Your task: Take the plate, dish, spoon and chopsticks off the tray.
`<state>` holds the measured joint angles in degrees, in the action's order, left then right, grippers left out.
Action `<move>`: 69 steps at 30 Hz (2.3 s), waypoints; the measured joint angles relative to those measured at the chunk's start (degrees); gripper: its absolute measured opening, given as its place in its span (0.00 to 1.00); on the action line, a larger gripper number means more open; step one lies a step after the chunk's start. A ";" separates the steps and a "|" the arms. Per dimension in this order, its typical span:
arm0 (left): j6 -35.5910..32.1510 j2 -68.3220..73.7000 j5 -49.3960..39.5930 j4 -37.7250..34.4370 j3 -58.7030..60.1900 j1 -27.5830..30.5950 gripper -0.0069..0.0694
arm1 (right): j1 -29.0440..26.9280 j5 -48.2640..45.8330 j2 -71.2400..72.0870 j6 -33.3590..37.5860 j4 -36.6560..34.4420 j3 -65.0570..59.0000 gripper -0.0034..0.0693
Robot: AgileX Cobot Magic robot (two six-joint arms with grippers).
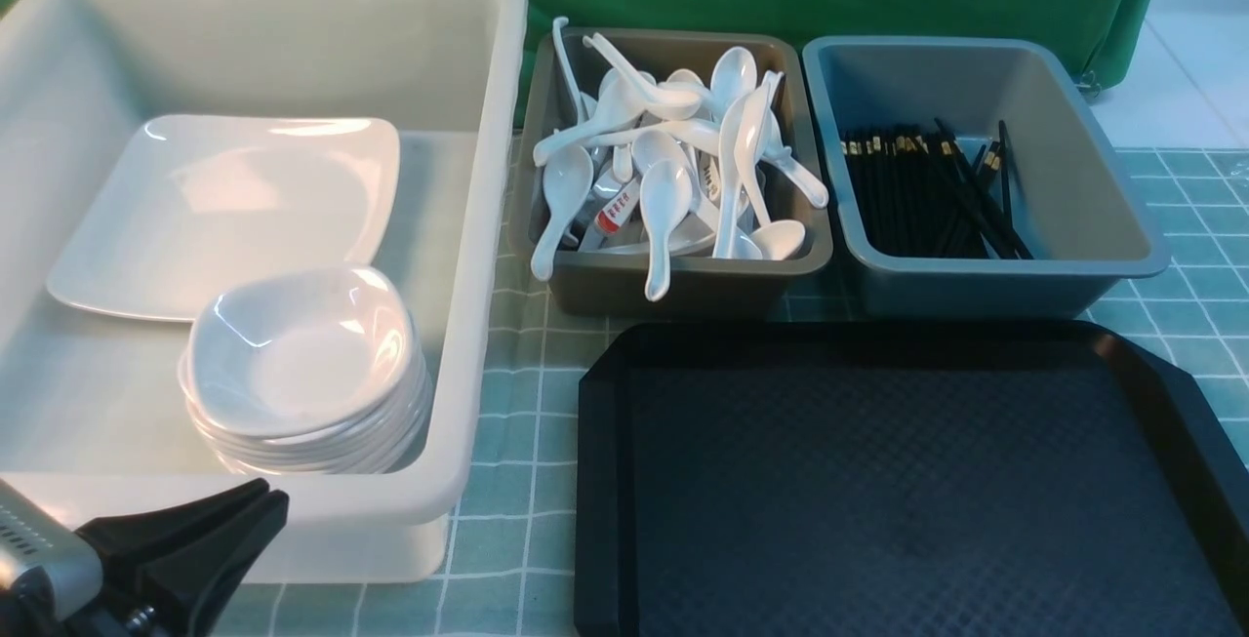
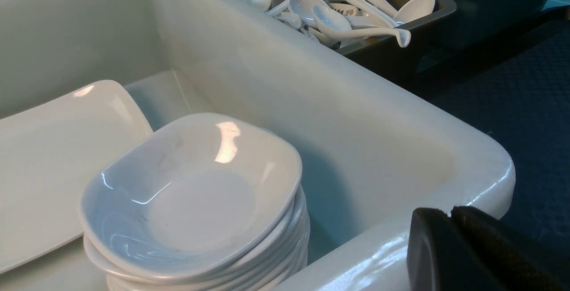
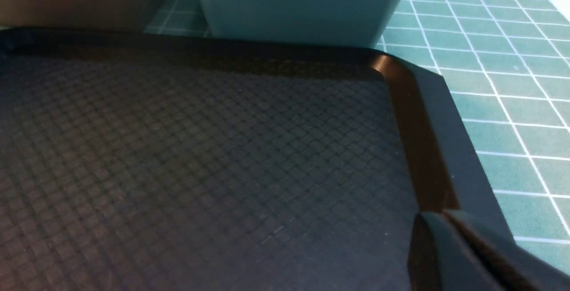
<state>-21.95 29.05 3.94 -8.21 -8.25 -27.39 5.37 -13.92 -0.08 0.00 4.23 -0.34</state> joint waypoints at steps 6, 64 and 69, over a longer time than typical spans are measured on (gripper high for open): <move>0.00 0.00 0.00 0.00 0.00 0.00 0.11 | 0.00 0.00 0.00 0.00 -0.06 0.00 0.11; 10.42 -28.97 -16.73 -6.74 8.74 31.70 0.11 | 0.00 -0.11 0.08 0.00 -0.06 0.00 0.28; 10.42 -28.97 -16.73 -6.74 8.74 31.70 0.11 | 0.00 -0.11 0.08 -0.31 -0.06 0.00 0.30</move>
<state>-11.53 0.09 -12.78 -14.96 0.49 4.32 5.37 -14.03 0.00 -0.31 4.17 -0.34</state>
